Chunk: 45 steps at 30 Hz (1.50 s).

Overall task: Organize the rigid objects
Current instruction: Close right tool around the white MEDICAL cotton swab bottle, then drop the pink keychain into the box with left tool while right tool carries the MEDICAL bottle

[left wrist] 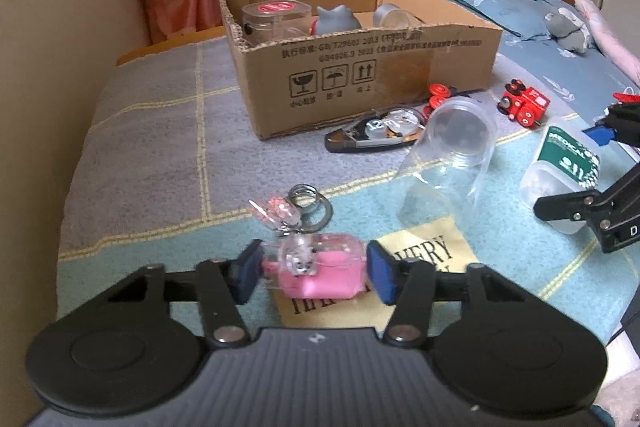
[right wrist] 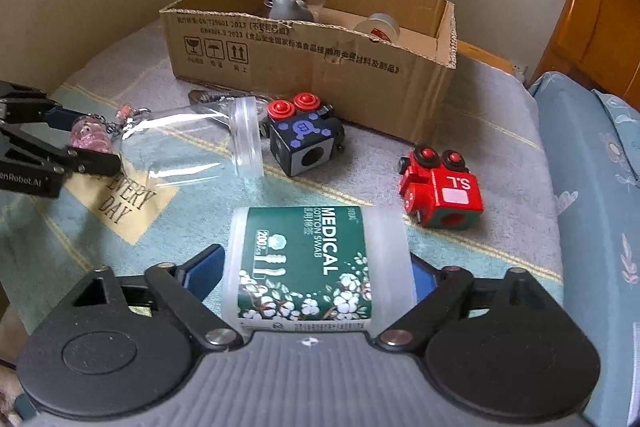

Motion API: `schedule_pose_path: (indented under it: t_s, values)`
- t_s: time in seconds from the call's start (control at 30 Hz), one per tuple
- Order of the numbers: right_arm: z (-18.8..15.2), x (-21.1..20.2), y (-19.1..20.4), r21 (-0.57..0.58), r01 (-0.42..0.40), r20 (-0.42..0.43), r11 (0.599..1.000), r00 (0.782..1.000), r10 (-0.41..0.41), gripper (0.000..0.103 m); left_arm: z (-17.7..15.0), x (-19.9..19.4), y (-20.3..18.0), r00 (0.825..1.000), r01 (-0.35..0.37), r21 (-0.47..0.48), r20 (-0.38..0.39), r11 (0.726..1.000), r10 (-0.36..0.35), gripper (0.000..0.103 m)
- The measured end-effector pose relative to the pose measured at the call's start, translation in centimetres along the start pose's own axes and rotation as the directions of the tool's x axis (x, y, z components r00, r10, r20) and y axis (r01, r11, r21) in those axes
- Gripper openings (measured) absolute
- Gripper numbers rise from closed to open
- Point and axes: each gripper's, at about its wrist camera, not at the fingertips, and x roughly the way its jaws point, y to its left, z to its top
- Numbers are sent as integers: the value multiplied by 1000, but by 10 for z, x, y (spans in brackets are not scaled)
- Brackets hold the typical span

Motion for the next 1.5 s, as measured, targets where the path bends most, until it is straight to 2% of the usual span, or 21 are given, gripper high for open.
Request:
schedule_pose_path:
  t_s: [0.1,0.27,0.57,0.73,0.97,1.1,1.27,1.5]
  values:
    - [0,-1,0,-13,-5,-12,1000,1000,5,86,3,0,3,1000,13,-8,-11,1000,-14,50]
    - [6,-8,0,-48,-33,-25,998,999,32,86,13,-12,1,1000,18,35,7,999,-18,50]
    - [27,-33,-1,-133,-57,13,989,998,59,86,42,-41,-2,998,36,91,41,995,-40,50]
    - [43,-44,-6,-176,-67,53,982,996,77,86,65,-53,-5,998,36,113,53,993,-42,50]
    - [72,-55,-18,-178,-64,128,982,988,88,86,107,-69,-8,991,50,143,118,988,-67,50]
    - [92,-60,-26,-172,-39,181,984,981,71,86,137,-68,-8,986,57,155,147,986,-80,50]
    - [113,-63,-36,-150,-34,229,988,971,68,86,166,-56,-8,979,25,182,195,983,-61,50]
    - [133,-55,-45,-110,-35,243,993,968,61,86,175,-16,7,987,33,127,155,991,-53,50]
